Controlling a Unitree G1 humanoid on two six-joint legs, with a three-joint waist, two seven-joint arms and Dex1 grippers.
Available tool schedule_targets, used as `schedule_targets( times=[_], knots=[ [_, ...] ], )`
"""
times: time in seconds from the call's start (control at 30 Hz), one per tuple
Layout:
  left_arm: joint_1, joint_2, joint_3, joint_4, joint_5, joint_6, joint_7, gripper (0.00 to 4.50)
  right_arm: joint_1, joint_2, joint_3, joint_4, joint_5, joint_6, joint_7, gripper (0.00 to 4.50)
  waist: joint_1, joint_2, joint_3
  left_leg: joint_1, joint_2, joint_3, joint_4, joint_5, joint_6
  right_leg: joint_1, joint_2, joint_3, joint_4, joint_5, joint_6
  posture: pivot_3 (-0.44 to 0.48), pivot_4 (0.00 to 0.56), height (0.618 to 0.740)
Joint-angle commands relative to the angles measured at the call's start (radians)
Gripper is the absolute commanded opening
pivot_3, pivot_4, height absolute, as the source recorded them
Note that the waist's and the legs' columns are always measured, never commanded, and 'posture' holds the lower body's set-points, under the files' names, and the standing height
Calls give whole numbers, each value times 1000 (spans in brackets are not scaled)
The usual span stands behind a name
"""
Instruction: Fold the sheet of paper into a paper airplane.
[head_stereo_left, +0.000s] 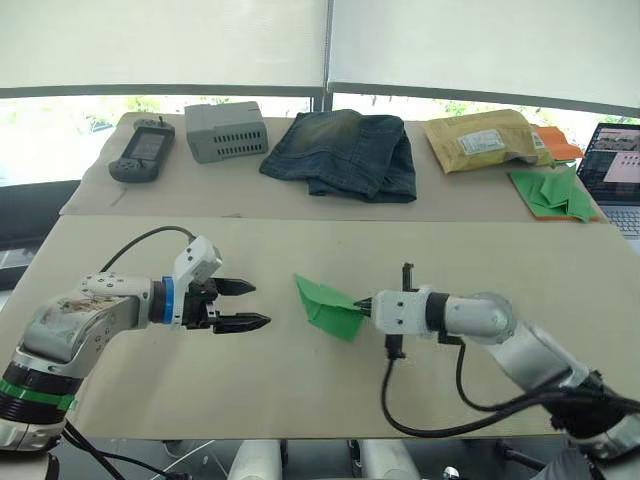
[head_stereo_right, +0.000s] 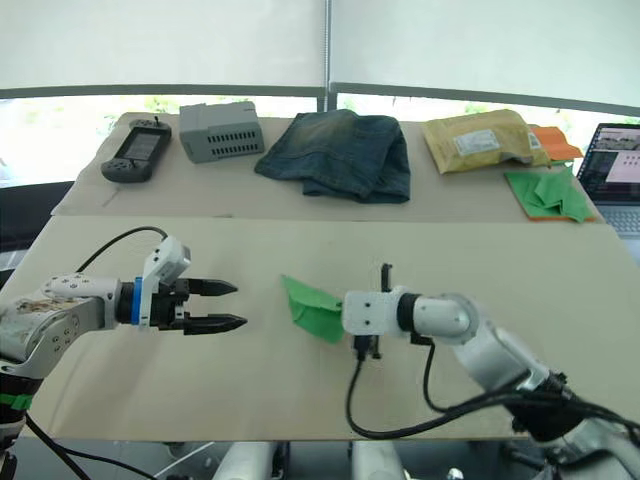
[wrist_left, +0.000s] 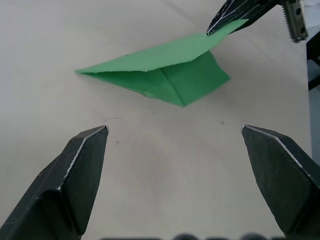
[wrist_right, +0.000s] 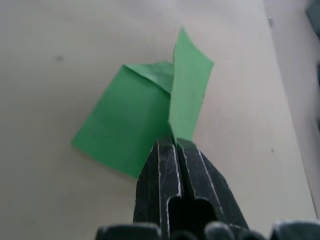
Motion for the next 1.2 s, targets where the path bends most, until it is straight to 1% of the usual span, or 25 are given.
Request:
schedule_targets(
  times=[0.03,0.13,0.2,0.23,0.37,0.47,0.53,0.63,0.73,0.83,0.87,1.1,1.17,1.2],
  knots=[
    [-38,-12,32,-4,2,-9,-25,4500,-81,-2,-20,195,-22,-387,86,33,-3,0,0,0,0,0,1,0,0,0,0,0,0,0,0,0,150,728],
    [-44,-25,31,-16,-1,-7,-35,4500,-142,35,-10,353,-10,-640,131,33,-9,0,0,0,0,0,1,0,0,1,0,0,1,1,0,0,150,728],
    [-46,-32,32,-19,0,-3,-39,4500,-171,61,-9,439,-3,-756,147,33,-14,0,0,0,0,0,2,0,0,1,0,1,2,2,-3,0,150,728],
    [-47,-34,32,-19,2,-3,-41,4500,-183,74,-10,473,3,-796,153,33,-16,0,0,0,0,0,2,0,0,0,0,1,2,4,-6,0,150,728],
    [-47,-42,18,-40,14,-6,-43,4500,-229,127,7,636,-2,-943,180,33,-19,0,0,1,1,0,2,0,0,0,0,2,3,5,-8,0,150,728],
    [-53,-47,0,-48,41,-22,-43,4500,-236,152,1,704,-29,-946,173,33,-18,0,0,1,2,0,3,0,0,1,0,2,4,6,-8,0,150,728],
    [-60,-58,-6,-47,62,-34,-37,4500,-231,162,-17,714,-44,-920,155,33,-18,0,0,2,2,0,3,0,0,1,0,2,4,6,-8,0,150,728],
    [-71,-76,-15,-28,102,-62,-34,4500,-192,152,-41,669,-45,-869,135,33,-15,0,0,2,2,-1,4,0,0,1,0,2,5,6,-8,0,150,728],
    [-81,-92,-25,-1,132,-84,-44,4500,-134,127,-54,589,-22,-829,138,33,-14,0,0,2,2,-1,4,0,1,1,0,2,5,6,-8,0,150,728],
    [-97,-107,-36,21,150,-95,-57,4500,-85,95,-66,504,11,-782,156,871,-14,0,0,1,2,-1,5,0,1,1,0,2,6,6,-8,0,150,728],
    [-104,-112,-40,29,157,-101,-65,4500,-75,86,-73,476,25,-761,162,1279,-14,0,0,1,2,-1,7,0,1,1,0,2,6,6,-8,0,150,728],
    [-148,-151,-61,93,202,-140,-97,4500,-42,-1,-157,305,89,-654,177,3673,-14,0,0,1,1,0,9,-1,2,2,1,3,7,6,-7,0,150,728],
    [-168,-176,-55,113,200,-121,-81,4500,-27,-33,-198,256,140,-575,185,4379,-11,0,0,1,2,0,9,-1,2,2,1,2,7,6,-7,0,150,728],
    [-186,-198,-51,132,195,-98,-61,4500,-20,-50,-226,241,145,-548,176,4447,-7,0,0,0,2,0,10,-1,3,2,0,2,7,6,-7,0,150,728]
  ],
)
